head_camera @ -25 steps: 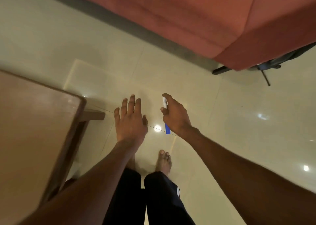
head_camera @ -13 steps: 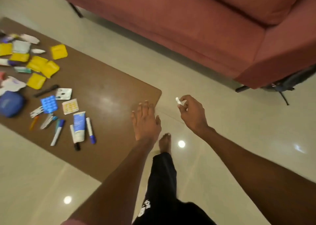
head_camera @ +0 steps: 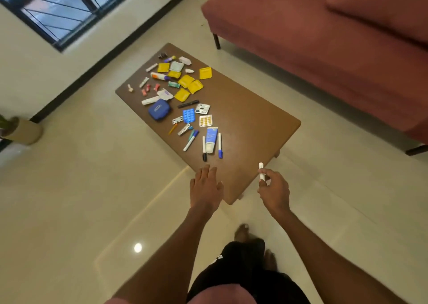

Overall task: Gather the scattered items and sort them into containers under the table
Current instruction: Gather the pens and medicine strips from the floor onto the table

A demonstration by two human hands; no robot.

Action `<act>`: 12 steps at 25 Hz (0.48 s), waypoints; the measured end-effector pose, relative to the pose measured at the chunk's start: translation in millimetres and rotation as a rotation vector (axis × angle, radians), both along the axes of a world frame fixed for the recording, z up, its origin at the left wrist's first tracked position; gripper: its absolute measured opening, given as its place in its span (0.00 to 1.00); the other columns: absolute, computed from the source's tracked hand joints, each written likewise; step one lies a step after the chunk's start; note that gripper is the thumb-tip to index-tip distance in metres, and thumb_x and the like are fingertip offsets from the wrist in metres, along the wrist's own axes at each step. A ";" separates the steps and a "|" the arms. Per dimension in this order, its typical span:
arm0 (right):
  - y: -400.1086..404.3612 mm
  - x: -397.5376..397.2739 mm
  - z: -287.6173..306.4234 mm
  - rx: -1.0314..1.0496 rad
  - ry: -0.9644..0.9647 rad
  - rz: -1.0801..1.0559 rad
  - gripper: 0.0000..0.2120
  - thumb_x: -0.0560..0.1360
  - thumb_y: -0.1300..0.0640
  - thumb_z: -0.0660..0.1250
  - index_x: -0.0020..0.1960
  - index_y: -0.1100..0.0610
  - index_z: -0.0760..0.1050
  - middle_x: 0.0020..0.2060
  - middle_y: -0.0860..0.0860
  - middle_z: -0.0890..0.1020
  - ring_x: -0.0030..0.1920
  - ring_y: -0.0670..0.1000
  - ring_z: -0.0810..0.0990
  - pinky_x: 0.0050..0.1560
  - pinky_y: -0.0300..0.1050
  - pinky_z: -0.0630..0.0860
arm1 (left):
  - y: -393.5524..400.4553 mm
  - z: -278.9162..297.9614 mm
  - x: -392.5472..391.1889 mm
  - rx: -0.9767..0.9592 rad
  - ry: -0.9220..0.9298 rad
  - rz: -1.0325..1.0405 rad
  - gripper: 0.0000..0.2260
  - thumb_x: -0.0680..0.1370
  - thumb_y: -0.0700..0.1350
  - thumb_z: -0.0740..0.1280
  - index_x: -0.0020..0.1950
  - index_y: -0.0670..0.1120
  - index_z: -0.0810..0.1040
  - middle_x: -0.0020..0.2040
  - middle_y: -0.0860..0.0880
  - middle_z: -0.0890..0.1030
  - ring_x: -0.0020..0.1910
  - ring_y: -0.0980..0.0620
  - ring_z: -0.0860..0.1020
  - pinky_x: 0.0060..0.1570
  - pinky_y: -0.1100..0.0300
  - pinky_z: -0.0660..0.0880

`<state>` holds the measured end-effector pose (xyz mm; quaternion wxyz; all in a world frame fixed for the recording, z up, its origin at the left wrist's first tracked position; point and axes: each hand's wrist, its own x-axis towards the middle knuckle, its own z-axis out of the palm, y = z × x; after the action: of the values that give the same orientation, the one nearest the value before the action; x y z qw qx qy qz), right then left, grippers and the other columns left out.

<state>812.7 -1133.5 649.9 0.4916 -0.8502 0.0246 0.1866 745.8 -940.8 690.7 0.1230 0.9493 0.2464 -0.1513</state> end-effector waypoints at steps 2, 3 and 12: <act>22.5 -6.7 7.1 -0.023 0.005 -0.008 0.18 0.78 0.66 0.68 0.63 0.49 0.81 0.53 0.48 0.80 0.52 0.51 0.82 0.50 0.46 0.77 | 18.3 4.5 -15.6 -0.001 0.004 0.008 0.23 0.82 0.52 0.62 0.77 0.51 0.65 0.79 0.49 0.64 0.79 0.47 0.60 0.73 0.47 0.64; 34.2 -7.2 9.5 -0.031 0.006 -0.021 0.19 0.77 0.66 0.68 0.64 0.50 0.81 0.55 0.48 0.81 0.54 0.50 0.81 0.52 0.47 0.77 | 28.3 4.3 -20.6 -0.008 0.008 0.011 0.23 0.82 0.52 0.62 0.77 0.51 0.65 0.79 0.50 0.64 0.79 0.47 0.60 0.73 0.47 0.64; 173.2 -1.1 -39.2 -0.123 0.081 -0.246 0.15 0.75 0.65 0.69 0.57 0.49 0.82 0.52 0.48 0.84 0.49 0.51 0.82 0.45 0.41 0.70 | 153.8 -54.4 -20.8 -0.094 0.059 -0.067 0.26 0.83 0.53 0.62 0.80 0.51 0.61 0.81 0.50 0.60 0.81 0.47 0.57 0.76 0.47 0.60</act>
<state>811.6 -960.3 610.6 0.4563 -0.8611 0.1600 0.1571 725.0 -787.0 636.3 0.1551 0.9453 0.2108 -0.1947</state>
